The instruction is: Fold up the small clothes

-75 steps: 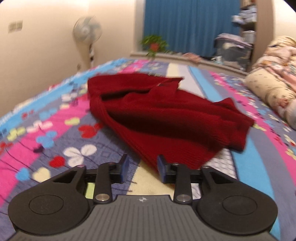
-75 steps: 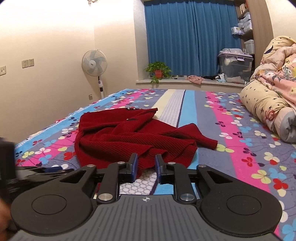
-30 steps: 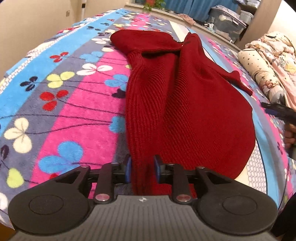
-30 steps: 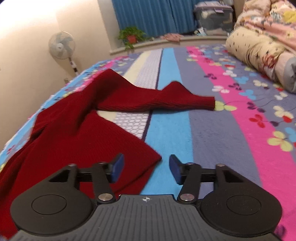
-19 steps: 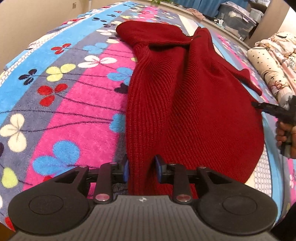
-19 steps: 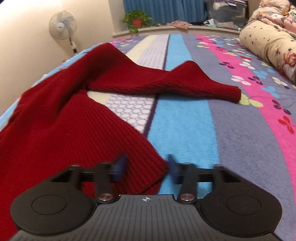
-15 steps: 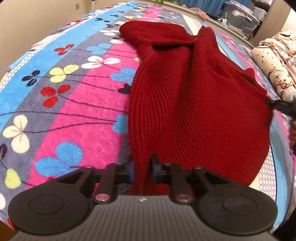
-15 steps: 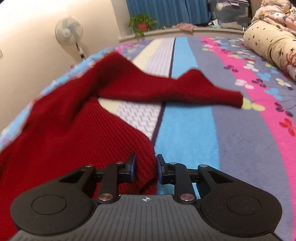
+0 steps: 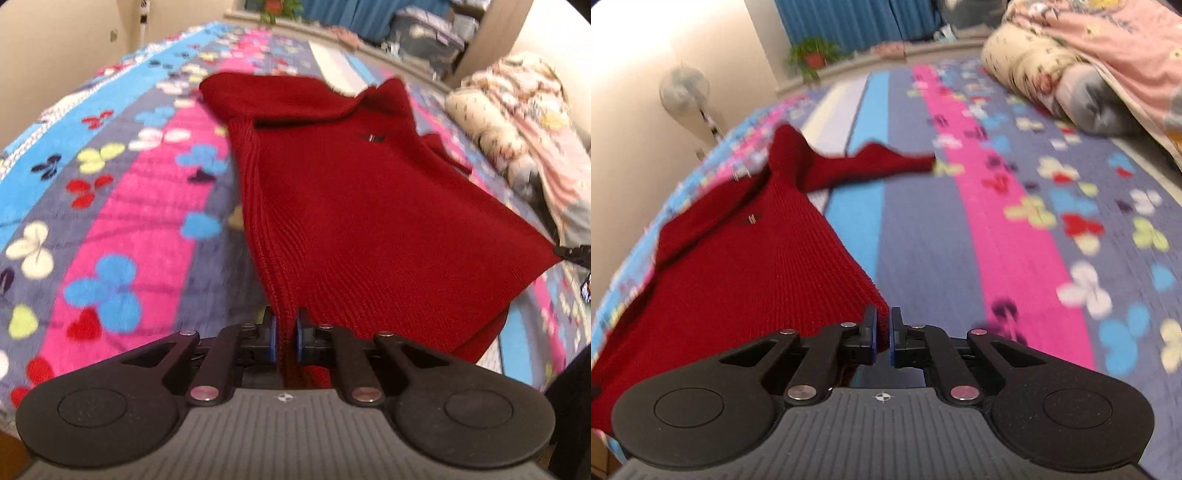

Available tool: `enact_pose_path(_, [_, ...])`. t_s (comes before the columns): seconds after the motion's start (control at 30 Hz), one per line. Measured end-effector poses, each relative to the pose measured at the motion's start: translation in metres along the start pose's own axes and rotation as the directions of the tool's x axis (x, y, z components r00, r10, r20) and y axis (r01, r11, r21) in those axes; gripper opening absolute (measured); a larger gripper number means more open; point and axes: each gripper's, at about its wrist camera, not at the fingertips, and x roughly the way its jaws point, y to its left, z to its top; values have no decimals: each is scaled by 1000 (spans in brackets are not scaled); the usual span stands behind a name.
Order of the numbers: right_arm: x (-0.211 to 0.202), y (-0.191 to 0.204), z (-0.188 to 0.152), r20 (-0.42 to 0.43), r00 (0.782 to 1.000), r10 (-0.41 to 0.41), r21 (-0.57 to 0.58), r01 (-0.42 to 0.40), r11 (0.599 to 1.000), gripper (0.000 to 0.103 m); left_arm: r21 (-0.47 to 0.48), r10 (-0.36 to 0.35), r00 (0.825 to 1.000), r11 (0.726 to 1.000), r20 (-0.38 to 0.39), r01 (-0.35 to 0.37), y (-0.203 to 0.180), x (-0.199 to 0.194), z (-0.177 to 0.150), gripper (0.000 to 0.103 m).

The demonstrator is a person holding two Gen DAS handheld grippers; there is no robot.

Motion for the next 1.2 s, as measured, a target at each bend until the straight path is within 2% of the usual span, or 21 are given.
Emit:
enact_pose_path(0.07, [9,9,-8,-36,999,-17,-69,14,997,5,-12,10,999,1000,-47,-10,7,8,-3,11])
enact_pose_path(0.13, [21,14,-10,-50,998,-25,-120,19,993,8,-34,16,998,999,-53,-18,15,11,-4,11])
enact_pose_path(0.2, [32,17,-5,-34,998,-58,-131,53,990,17,-71,-34,999,997,-31,31,21,9,-2,26])
enact_pose_path(0.27, [45,17,1,-45,998,-44,-120,38,992,40,-94,-58,998,994,-38,54,26,11,-2,38])
enact_pose_path(0.37, [66,18,10,-70,996,-55,-126,45,991,52,-78,-34,994,997,-102,26,23,22,-5,39])
enact_pose_path(0.43, [87,17,10,-132,989,-68,-140,49,989,54,-49,-28,990,999,-139,21,19,28,-10,41])
enact_pose_path(0.57, [113,14,2,-269,963,-34,-94,8,996,54,1,-36,981,999,-190,37,13,39,-21,43])
enact_pose_path(0.63, [114,23,-1,-270,963,-20,-121,-13,993,53,33,-32,979,999,-200,39,9,43,-25,42])
enact_pose_path(0.67, [113,30,-3,-270,963,-13,-163,-32,986,42,51,-21,980,998,-195,32,7,44,-26,38])
enact_pose_path(0.7, [113,36,-6,-268,963,-10,-200,-46,979,33,65,-17,982,997,-190,30,5,45,-27,22])
enact_pose_path(0.73, [112,38,-7,-268,963,4,-212,-63,975,16,80,-16,983,996,-182,31,2,44,-28,15])
enact_pose_path(0.77, [110,41,-8,-268,963,21,-208,-79,975,11,100,-10,986,995,-166,27,0,41,-29,12])
enact_pose_path(0.87, [96,38,-3,-225,973,54,-186,-98,978,7,133,-42,994,990,-105,55,-4,24,-29,10])
enact_pose_path(0.93, [68,30,9,-126,986,113,-113,-128,985,6,144,-121,993,982,-11,121,-3,-1,-27,9])
enact_pose_path(0.97, [47,23,17,-42,986,162,-63,-165,984,5,137,-187,980,975,65,177,1,-20,-26,9])
enact_pose_path(1.03, [1,8,30,127,949,290,17,-294,956,4,111,-296,933,954,205,278,13,-54,-25,7])
enact_pose_path(1.07, [-20,3,33,209,916,343,18,-354,935,4,95,-342,899,940,273,329,24,-69,-25,6])
enact_pose_path(1.1, [-34,3,35,262,894,365,-5,-377,926,4,79,-361,879,932,310,355,32,-77,-26,6])
enact_pose_path(1.13, [-42,4,36,298,878,374,-27,-384,923,4,58,-368,870,927,327,370,39,-80,-26,6])
enact_pose_path(1.17, [-47,4,37,331,861,386,-39,-396,917,4,30,-363,874,927,323,373,46,-78,-25,6])
enact_pose_path(1.2, [-45,3,39,325,864,384,-27,-398,917,4,0,-336,894,936,297,351,49,-71,-23,7])
